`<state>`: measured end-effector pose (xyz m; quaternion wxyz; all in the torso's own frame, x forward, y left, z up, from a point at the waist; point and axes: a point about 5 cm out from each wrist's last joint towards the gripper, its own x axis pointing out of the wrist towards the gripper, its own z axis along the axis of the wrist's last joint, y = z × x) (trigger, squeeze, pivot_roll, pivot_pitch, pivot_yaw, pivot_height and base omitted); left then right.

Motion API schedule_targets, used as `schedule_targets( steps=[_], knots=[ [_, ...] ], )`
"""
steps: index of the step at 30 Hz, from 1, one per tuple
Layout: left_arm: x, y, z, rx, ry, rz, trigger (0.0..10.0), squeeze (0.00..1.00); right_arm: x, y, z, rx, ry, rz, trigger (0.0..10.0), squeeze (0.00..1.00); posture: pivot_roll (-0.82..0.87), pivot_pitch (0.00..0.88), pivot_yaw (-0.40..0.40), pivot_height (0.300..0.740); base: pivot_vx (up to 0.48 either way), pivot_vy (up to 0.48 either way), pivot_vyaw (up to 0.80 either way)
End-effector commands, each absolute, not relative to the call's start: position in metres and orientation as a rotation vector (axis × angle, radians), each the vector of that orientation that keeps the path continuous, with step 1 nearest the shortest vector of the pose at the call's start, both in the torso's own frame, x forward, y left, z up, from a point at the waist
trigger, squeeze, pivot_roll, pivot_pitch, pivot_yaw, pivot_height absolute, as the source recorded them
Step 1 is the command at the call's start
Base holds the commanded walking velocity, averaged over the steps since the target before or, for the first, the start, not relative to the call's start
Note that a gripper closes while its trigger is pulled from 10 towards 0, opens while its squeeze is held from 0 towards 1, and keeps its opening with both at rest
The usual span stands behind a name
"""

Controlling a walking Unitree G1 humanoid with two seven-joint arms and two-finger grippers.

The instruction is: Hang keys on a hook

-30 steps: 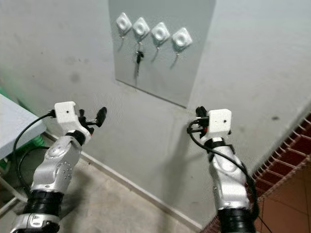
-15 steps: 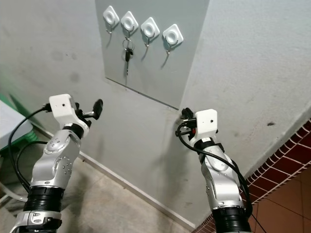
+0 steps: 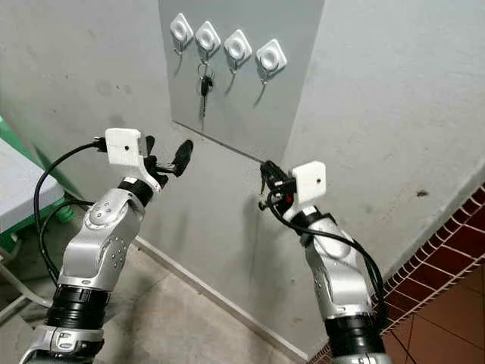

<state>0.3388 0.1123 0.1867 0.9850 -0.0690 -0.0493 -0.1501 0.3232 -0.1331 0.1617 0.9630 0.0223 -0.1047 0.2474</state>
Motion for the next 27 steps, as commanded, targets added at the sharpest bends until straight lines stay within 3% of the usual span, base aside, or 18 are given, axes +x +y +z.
schedule_targets(
  steps=[1,14,27],
  knots=[
    [0.339,0.108,0.198,-0.129,-0.13,-0.322,10.0,0.0,0.326,-0.131,0.174,0.059,-0.253,0.511,10.0,0.0,0.04,0.009,-0.045,0.74,0.0,0.0,0.0],
    [0.319,0.085,0.199,-0.016,-0.173,-0.493,10.0,0.0,0.339,-0.11,0.214,0.133,-0.391,0.631,10.0,0.0,0.04,0.022,-0.043,0.74,0.0,0.0,0.0],
    [0.316,0.081,0.206,-0.009,-0.194,-0.523,10.0,0.0,0.341,-0.102,0.248,0.248,-0.5,0.677,10.0,0.0,0.04,0.029,-0.037,0.74,0.0,0.0,0.0]
  ],
)
